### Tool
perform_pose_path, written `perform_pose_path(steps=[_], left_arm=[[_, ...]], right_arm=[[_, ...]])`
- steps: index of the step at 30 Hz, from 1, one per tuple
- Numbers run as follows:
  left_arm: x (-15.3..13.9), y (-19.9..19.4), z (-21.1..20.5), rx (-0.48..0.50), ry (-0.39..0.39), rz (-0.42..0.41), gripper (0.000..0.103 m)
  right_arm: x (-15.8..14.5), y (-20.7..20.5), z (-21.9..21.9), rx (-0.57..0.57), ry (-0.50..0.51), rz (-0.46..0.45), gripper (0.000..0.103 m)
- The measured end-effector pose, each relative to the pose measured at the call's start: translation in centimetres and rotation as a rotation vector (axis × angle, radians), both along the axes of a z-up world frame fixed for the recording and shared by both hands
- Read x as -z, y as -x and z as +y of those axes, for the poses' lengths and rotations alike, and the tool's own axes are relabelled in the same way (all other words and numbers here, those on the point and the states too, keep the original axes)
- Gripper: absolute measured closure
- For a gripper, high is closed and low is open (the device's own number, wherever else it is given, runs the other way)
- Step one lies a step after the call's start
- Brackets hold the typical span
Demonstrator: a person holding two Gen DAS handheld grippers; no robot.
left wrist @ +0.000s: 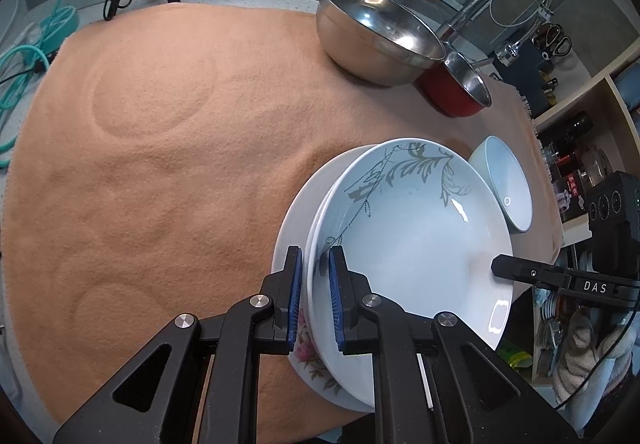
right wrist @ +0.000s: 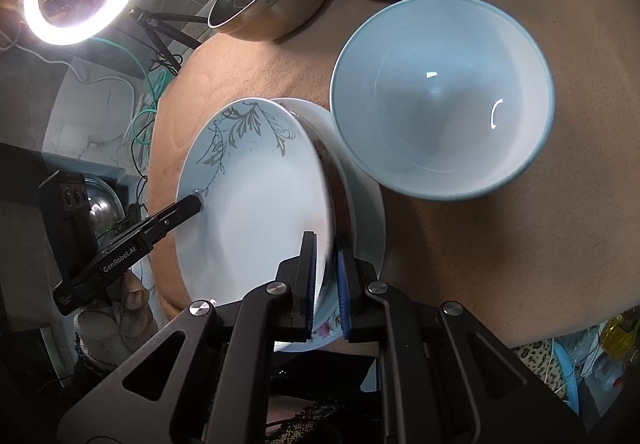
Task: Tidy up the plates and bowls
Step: 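Lower the white leaf-pattern plate onto the floral plate stack with the left tool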
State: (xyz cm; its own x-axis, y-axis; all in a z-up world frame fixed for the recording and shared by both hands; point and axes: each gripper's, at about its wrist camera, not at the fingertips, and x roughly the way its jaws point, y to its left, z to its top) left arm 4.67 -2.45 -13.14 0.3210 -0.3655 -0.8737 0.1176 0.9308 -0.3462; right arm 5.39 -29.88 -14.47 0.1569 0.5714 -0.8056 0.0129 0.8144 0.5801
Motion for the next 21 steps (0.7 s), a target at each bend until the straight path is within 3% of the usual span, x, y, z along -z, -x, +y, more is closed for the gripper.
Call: perform_pose_path(steps=[21], left_arm=[[0.06, -0.4, 0.29, 0.004, 0.01, 0.001, 0.091]], right_arm=[[-0.29, -0.01, 0.11, -0.01, 0.015, 0.001, 0.092]])
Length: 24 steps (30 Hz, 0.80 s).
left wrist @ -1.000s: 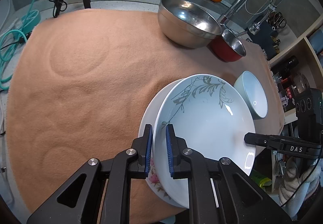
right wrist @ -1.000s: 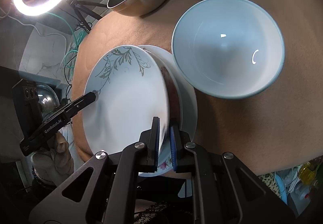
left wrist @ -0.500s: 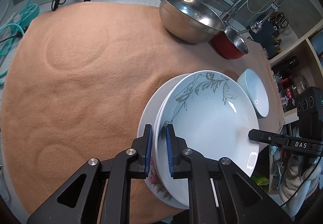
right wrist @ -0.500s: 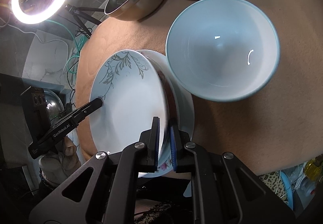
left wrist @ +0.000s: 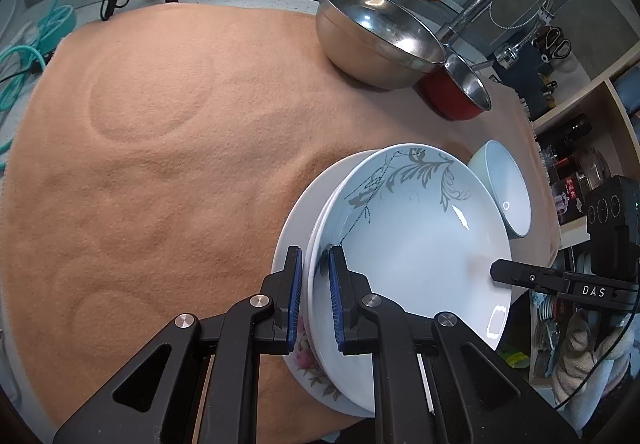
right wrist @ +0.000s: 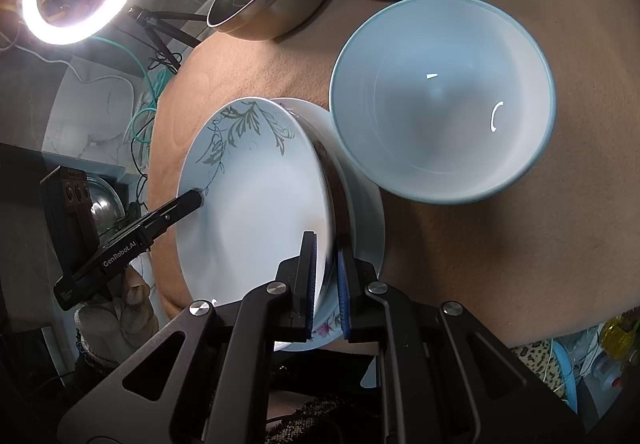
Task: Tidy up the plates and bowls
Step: 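Lower the white leaf-pattern plate onto the floral plate stack with the left tool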
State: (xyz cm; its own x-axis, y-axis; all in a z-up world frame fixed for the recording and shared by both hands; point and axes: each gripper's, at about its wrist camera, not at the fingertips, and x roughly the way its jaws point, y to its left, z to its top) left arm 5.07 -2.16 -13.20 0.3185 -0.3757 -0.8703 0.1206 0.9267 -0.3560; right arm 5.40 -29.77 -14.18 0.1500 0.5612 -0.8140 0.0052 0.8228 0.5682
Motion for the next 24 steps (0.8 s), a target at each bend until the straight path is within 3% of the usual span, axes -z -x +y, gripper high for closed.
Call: perform_pose_path(steps=[19, 24], left_arm=[[-0.09, -0.4, -0.09, 0.009, 0.0, -0.003, 0.091], [-0.06, -0.39, -0.04, 0.01, -0.001, -0.006, 0.091]], right_arm=[[-0.01, -0.01, -0.2, 0.011, 0.001, 0.014, 0.092], [-0.47, 0.15, 0.33, -0.007, 0.048, -0.003, 0.092]])
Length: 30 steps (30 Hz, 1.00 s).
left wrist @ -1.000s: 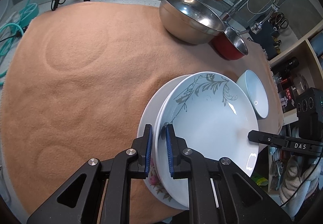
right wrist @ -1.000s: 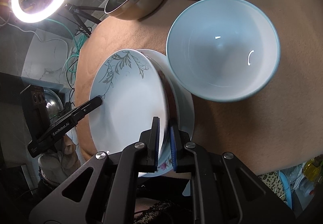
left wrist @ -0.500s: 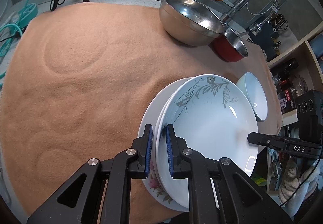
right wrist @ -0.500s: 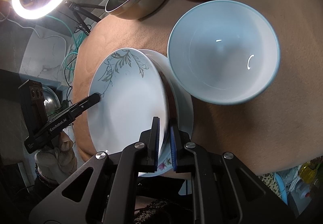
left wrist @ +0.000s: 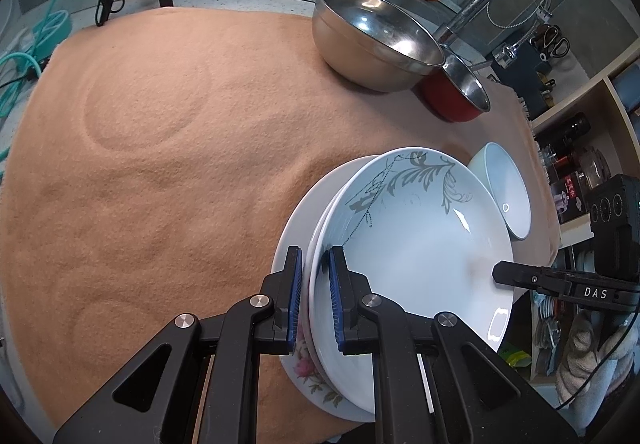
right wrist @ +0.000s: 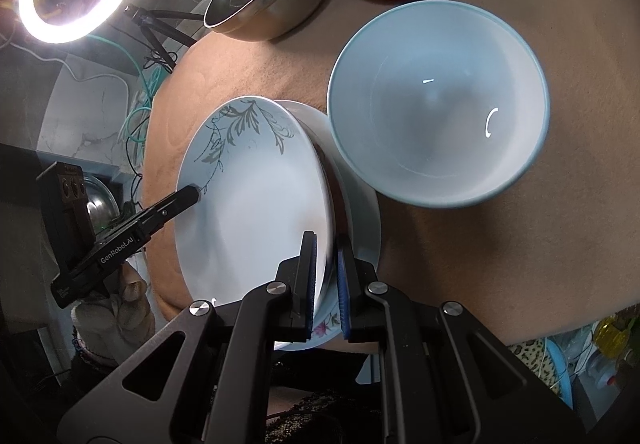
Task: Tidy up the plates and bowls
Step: 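Lower the white leaf-pattern plate onto the floral plate stack with the left tool, then open the left tool and withdraw it from the plate stack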
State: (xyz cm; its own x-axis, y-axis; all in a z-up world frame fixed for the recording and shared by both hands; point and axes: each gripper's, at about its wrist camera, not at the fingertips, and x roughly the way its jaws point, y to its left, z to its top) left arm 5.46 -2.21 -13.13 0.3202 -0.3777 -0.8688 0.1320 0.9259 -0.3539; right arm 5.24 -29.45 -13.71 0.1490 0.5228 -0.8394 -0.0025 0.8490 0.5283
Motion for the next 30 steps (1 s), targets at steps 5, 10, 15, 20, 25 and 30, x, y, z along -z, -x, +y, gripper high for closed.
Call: perform_pose_path(steps=[5, 10, 15, 20, 25, 30], left_arm=[[0.0, -0.1, 0.0, 0.003, -0.003, -0.003, 0.091], [0.0, -0.1, -0.1, 0.003, -0.002, -0.004, 0.091], [0.0, -0.1, 0.0, 0.005, 0.003, 0.001, 0.091], [-0.3, -0.3, 0.1, -0.002, -0.001, -0.006, 0.091], [-1.1, -0.7, 0.4, -0.009, 0.005, -0.02, 0.091], [-2.0, -1.9, 0.6, -0.018, 0.003, -0.045, 0.091]], right_arm=[[-0.7, 0.2, 0.6, -0.026, 0.066, -0.029, 0.092], [-1.1, 0.4, 1.3, -0.058, 0.12, -0.052, 0.092], [-1.4, 0.5, 1.3, -0.061, 0.13, -0.063, 0.092], [-2.7, 0.2, 0.8, -0.061, 0.154, -0.113, 0.092], [-4.0, -0.4, 0.3, -0.047, 0.142, -0.147, 0.092], [-5.3, -1.3, -0.3, -0.016, 0.113, -0.189, 0.091]])
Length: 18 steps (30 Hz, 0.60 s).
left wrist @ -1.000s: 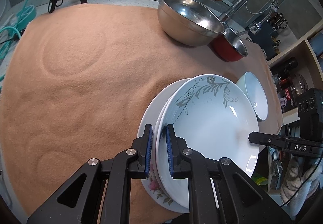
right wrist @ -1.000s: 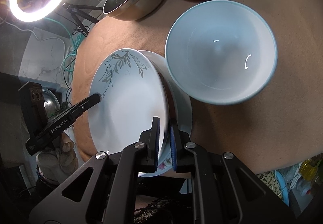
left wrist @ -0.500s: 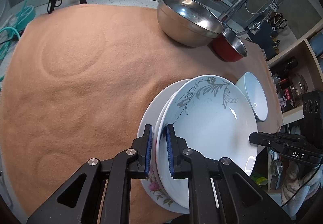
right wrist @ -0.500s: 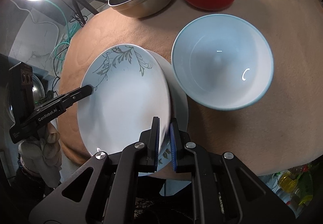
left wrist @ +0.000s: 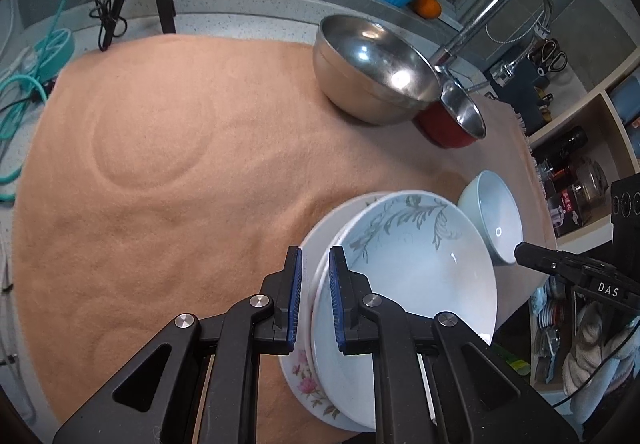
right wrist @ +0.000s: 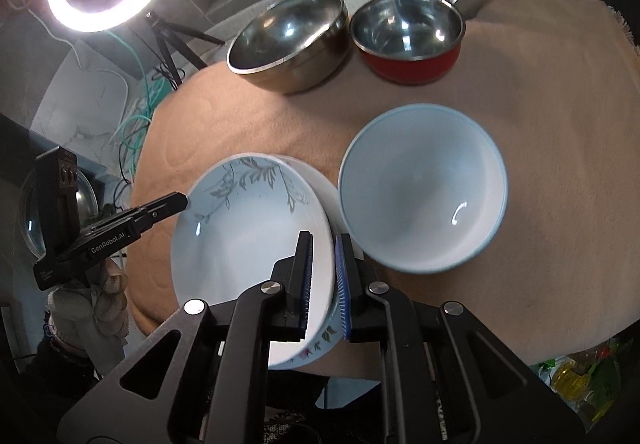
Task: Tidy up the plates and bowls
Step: 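Open the left tool and withdraw it from the plate stack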
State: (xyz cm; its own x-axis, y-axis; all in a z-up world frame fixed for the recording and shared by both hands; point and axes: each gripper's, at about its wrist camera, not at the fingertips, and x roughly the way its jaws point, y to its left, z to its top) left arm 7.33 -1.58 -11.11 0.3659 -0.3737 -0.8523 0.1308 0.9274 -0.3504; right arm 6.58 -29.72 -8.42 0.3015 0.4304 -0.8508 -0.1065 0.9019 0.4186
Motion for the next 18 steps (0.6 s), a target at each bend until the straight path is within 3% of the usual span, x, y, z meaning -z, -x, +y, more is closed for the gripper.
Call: perform_pose_path(steps=[6, 10, 18], left_arm=[[-1.3, -2.0, 0.8, -0.027, 0.008, -0.032, 0.091], [-2.1, -3.6, 1.3, -0.045, 0.013, -0.058, 0.091], [-3.2, -7.4, 1.2, -0.06, 0.045, -0.082, 0.091]], right_arm=[[-1.1, -1.9, -0.2, 0.019, -0.015, -0.045, 0.09], [-1.7, -3.3, 0.5, 0.037, -0.029, -0.083, 0.067], [-2.1, -7.1, 1.8, 0.074, -0.084, -0.091, 0.067]])
